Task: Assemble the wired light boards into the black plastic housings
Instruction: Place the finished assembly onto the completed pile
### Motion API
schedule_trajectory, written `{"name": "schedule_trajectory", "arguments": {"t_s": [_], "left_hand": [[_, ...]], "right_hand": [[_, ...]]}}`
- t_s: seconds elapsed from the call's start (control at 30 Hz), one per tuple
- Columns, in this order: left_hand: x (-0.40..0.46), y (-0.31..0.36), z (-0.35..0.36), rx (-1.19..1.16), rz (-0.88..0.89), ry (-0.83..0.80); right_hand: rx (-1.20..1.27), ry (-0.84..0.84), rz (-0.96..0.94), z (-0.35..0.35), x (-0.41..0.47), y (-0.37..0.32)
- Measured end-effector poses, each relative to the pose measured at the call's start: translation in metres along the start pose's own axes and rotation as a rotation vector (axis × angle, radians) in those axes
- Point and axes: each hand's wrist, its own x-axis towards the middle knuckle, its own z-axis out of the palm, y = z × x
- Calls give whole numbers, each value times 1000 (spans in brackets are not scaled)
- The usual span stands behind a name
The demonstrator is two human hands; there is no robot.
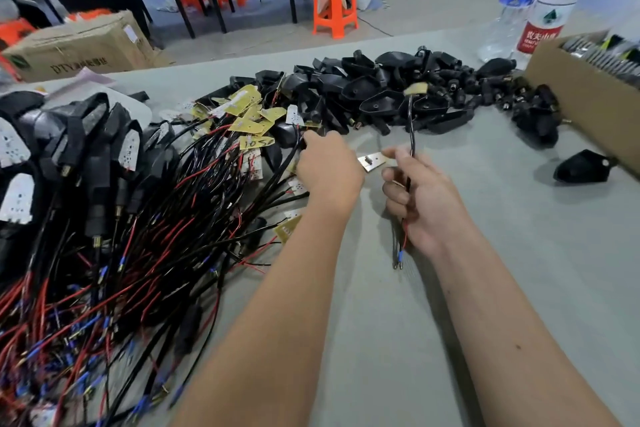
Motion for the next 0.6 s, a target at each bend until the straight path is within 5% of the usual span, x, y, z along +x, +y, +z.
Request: {"name": "schedule_trajectory", "arguments": {"t_s": [0.23,0.37,0.5,0.6], "left_hand": [[-26,-14,-13,-134,60,69],[-39,-31,-27,-627,62,137],[-58,-52,-33,-1340,-94,20],[-70,-72,-31,-1419,-86,-7]], "right_hand": [[106,42,40,5,-6,-5],[348,-7,114,3,-8,-9],[624,-74,190,5,-13,-11],[472,-144,135,11,-14,-10]]}}
